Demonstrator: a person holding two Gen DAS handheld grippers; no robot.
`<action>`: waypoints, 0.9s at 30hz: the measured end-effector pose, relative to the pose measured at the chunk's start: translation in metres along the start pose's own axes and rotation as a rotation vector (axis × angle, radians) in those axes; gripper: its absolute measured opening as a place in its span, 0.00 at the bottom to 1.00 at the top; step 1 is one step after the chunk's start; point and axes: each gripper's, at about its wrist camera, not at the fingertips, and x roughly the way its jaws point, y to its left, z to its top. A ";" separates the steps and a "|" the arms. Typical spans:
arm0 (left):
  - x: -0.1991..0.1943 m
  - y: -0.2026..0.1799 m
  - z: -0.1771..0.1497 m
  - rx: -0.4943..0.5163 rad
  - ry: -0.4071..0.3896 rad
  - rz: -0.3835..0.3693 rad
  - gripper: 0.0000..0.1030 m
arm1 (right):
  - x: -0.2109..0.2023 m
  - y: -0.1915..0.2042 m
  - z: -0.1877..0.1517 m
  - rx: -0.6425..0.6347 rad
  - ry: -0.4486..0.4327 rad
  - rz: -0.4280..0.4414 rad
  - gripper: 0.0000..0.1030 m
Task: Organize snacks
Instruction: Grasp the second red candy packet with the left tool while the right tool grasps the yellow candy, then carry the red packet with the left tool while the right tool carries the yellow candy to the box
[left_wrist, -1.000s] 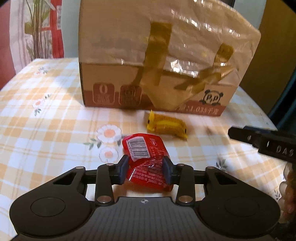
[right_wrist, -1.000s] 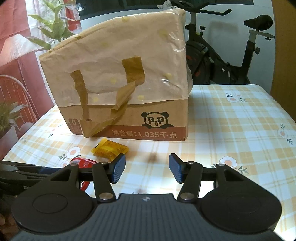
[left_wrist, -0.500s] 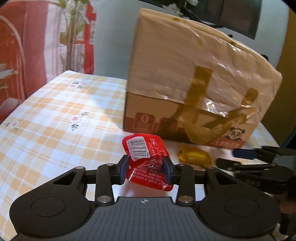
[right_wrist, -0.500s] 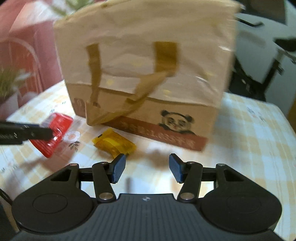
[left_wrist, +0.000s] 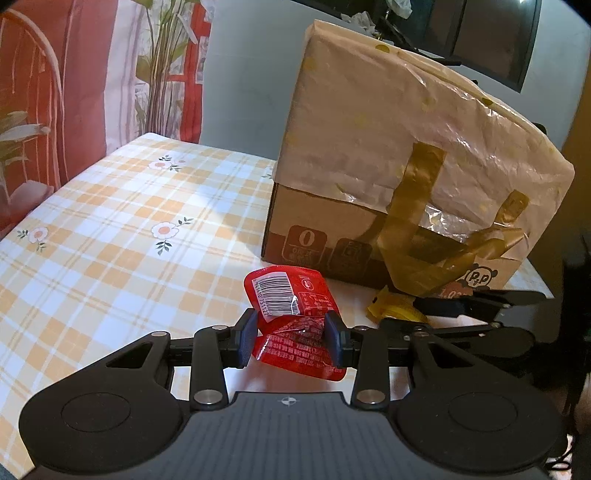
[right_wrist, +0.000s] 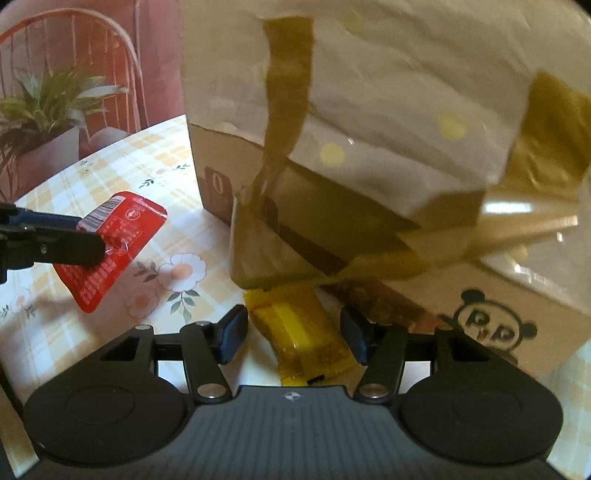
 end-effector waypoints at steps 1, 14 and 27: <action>0.000 -0.001 -0.001 0.002 0.002 -0.004 0.40 | -0.004 0.001 -0.003 0.009 -0.009 -0.007 0.49; -0.005 -0.012 -0.005 0.036 0.004 -0.074 0.40 | -0.063 -0.014 -0.050 0.226 -0.073 -0.059 0.35; -0.058 -0.025 0.054 0.099 -0.231 -0.148 0.40 | -0.172 -0.049 -0.049 0.275 -0.297 -0.231 0.35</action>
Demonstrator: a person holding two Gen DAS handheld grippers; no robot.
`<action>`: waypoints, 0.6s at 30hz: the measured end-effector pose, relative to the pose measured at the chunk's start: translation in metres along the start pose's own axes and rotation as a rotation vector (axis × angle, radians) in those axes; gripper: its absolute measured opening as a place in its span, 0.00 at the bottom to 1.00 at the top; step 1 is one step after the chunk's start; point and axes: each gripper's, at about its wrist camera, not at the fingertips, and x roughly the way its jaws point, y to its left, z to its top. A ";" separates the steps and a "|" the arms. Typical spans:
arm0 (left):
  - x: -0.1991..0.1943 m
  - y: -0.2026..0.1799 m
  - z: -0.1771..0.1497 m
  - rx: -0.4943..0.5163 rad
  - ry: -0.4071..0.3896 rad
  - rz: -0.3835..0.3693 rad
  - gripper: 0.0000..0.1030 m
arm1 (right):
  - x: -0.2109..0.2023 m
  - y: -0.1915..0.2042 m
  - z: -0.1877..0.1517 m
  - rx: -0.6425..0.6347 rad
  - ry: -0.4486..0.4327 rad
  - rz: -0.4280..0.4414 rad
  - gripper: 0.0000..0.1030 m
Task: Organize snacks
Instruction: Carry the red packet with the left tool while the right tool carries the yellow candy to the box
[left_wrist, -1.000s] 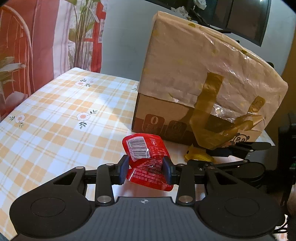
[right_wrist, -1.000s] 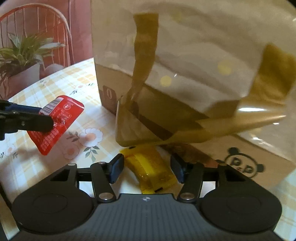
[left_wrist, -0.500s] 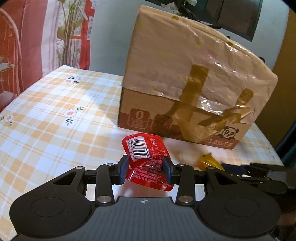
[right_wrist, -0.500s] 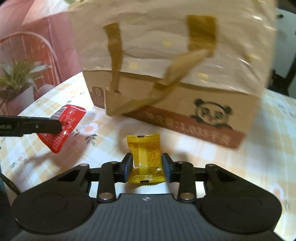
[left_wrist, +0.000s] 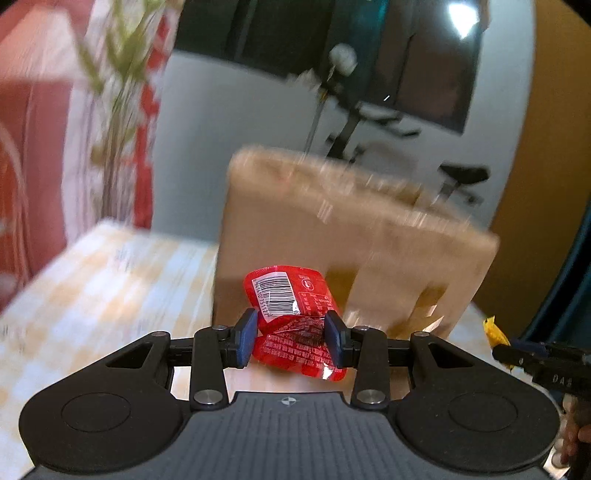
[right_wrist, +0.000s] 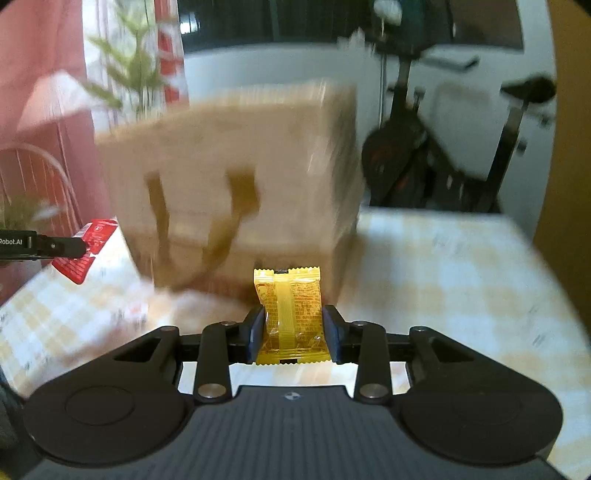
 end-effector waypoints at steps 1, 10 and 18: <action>-0.002 -0.004 0.010 0.015 -0.023 -0.010 0.40 | -0.005 -0.002 0.009 0.004 -0.030 -0.005 0.35; 0.028 -0.044 0.098 0.080 -0.153 -0.084 0.41 | -0.006 0.011 0.105 -0.083 -0.251 0.015 0.35; 0.125 -0.061 0.135 0.102 -0.050 -0.056 0.42 | 0.088 0.021 0.155 -0.044 -0.125 -0.022 0.35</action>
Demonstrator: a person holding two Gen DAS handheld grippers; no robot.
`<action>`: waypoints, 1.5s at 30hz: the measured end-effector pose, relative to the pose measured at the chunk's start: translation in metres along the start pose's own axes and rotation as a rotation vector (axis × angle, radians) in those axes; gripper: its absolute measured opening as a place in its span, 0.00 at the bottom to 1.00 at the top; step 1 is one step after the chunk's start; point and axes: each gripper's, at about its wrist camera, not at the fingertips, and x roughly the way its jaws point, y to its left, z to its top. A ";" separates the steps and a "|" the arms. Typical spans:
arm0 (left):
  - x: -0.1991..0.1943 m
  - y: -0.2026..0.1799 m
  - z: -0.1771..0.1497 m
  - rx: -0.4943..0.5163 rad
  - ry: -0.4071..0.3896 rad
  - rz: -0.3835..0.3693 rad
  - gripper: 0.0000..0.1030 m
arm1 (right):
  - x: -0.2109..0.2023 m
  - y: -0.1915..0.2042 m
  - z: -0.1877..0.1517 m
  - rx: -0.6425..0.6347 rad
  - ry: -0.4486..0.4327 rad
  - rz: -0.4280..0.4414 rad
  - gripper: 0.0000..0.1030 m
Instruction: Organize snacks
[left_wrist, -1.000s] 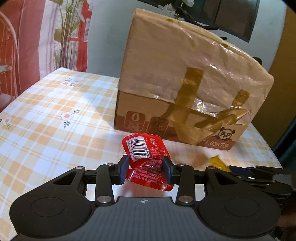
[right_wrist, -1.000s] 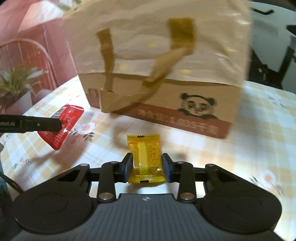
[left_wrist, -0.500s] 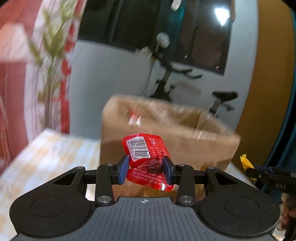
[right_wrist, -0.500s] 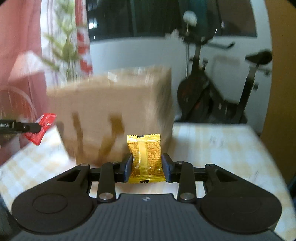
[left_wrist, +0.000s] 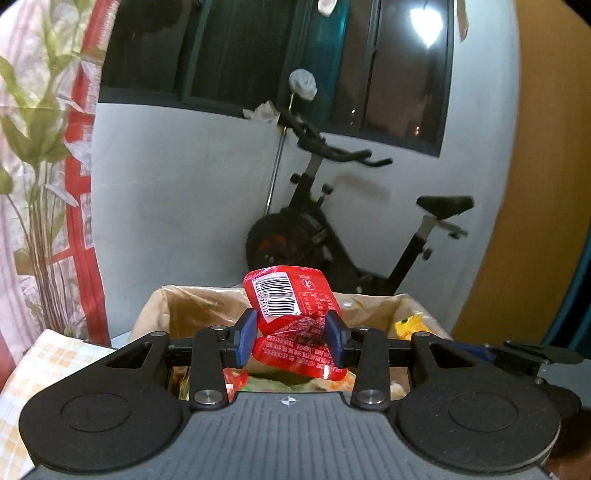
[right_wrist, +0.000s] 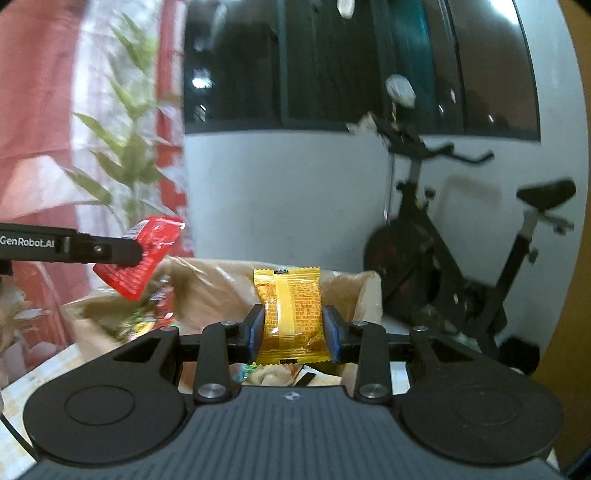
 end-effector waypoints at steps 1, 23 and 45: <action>0.007 0.001 0.000 0.013 0.007 -0.012 0.43 | 0.009 0.001 0.001 0.008 0.022 -0.011 0.35; -0.047 0.025 -0.010 0.018 0.058 0.101 0.90 | -0.018 0.017 -0.004 0.007 0.078 -0.042 0.92; -0.215 -0.004 -0.016 0.038 -0.078 0.239 0.92 | -0.170 0.054 -0.002 0.038 -0.054 -0.072 0.95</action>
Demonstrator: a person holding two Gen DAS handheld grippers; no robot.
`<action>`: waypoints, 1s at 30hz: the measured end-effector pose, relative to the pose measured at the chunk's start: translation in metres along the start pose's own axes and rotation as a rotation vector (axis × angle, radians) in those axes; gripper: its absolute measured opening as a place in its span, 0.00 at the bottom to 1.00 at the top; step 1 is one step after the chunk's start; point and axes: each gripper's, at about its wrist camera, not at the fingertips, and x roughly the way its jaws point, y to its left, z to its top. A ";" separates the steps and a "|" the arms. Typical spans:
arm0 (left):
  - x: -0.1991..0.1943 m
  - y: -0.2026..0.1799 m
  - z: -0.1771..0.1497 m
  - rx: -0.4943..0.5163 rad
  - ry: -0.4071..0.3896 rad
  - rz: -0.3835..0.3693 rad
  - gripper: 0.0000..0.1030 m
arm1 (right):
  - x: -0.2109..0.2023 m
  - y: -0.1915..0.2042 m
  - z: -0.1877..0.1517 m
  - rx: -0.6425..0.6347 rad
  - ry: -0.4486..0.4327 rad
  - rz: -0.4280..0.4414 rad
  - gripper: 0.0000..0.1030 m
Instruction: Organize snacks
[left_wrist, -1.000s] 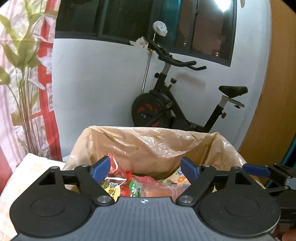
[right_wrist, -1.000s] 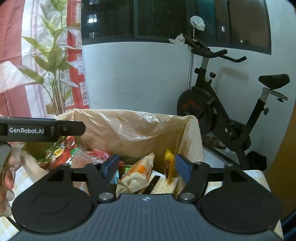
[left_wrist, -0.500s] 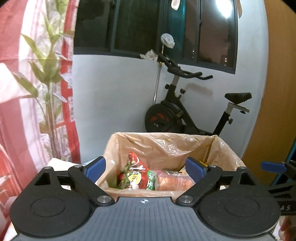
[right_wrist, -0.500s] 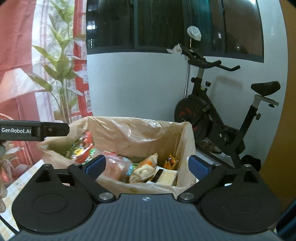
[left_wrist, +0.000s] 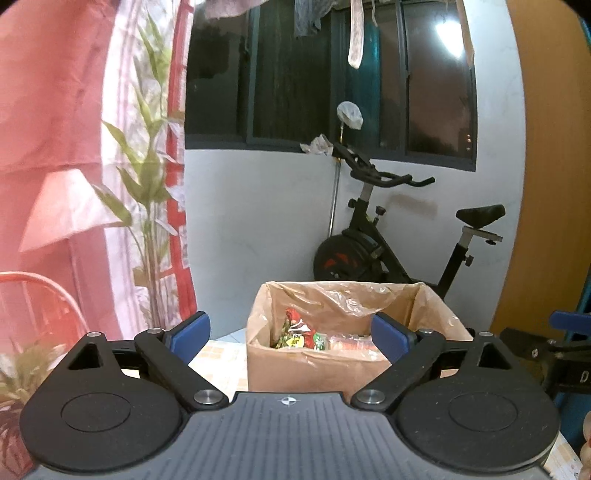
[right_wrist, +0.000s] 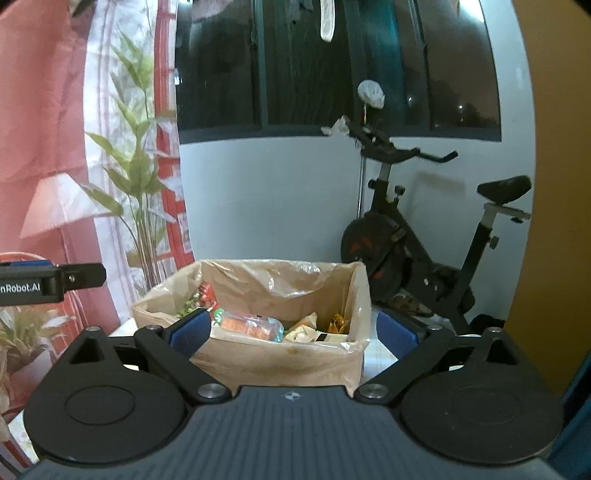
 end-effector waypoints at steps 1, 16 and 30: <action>-0.009 0.000 -0.001 -0.003 -0.008 0.003 0.92 | -0.009 0.001 0.000 0.006 -0.010 0.002 0.95; -0.111 -0.010 0.002 0.060 -0.154 0.101 0.93 | -0.099 0.009 -0.010 0.042 -0.064 -0.015 0.96; -0.113 -0.013 -0.002 0.050 -0.135 0.093 0.93 | -0.107 0.011 -0.012 0.036 -0.073 -0.013 0.96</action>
